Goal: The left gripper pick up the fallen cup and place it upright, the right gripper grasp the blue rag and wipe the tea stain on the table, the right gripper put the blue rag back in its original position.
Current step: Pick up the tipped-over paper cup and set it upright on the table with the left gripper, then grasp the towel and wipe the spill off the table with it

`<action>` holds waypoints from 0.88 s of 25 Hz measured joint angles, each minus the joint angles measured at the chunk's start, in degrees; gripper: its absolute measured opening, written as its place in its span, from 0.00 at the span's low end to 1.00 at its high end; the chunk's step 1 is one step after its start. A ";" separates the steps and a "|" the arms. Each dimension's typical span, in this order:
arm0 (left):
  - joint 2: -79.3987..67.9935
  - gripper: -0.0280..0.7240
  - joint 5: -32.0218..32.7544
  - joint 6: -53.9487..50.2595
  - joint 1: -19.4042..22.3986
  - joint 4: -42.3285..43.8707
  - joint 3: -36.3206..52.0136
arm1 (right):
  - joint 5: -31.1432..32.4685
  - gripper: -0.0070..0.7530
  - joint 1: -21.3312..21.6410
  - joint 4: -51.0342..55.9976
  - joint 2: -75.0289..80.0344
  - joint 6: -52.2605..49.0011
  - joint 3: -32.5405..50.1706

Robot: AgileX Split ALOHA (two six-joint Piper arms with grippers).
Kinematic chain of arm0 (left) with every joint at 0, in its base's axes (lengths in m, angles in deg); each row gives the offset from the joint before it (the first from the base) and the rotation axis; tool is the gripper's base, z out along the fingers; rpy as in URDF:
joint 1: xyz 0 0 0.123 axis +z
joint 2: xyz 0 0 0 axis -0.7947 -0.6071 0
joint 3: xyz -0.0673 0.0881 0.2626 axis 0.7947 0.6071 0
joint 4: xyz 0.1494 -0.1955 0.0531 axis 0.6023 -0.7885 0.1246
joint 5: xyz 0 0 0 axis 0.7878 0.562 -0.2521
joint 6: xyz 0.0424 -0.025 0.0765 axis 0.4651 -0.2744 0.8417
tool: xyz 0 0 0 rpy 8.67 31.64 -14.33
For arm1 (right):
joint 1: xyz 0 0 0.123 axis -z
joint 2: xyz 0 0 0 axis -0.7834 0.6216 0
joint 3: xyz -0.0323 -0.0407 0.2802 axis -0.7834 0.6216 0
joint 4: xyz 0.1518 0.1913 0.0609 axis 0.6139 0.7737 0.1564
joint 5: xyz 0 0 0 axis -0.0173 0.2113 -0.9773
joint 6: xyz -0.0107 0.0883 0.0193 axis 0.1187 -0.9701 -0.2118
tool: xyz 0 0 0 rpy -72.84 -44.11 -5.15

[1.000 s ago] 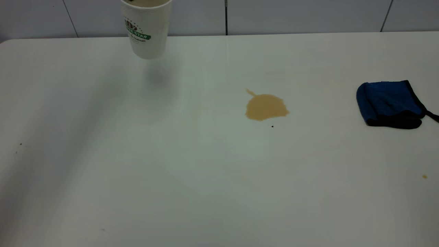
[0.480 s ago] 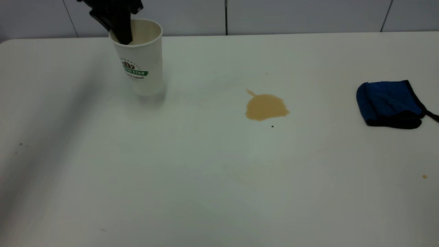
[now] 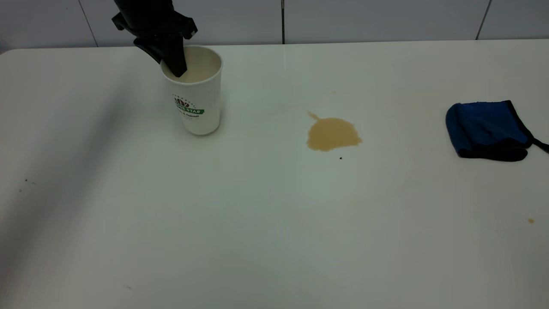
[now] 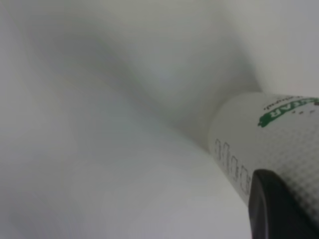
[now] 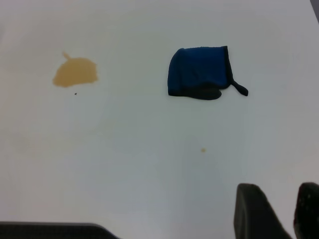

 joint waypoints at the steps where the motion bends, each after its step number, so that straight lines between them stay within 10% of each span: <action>1: -0.20 0.17 0.00 0.02 0.00 0.00 0.00 | 0.00 0.32 0.00 0.00 0.00 0.00 0.00; 14: 1.30 0.95 7.43 1.35 0.00 0.34 -4.72 | 0.00 0.32 0.00 0.00 0.00 0.00 0.00; 22: 10.03 0.88 9.00 -6.72 0.00 0.70 -12.22 | -0.05 0.32 0.00 0.00 0.00 0.00 0.00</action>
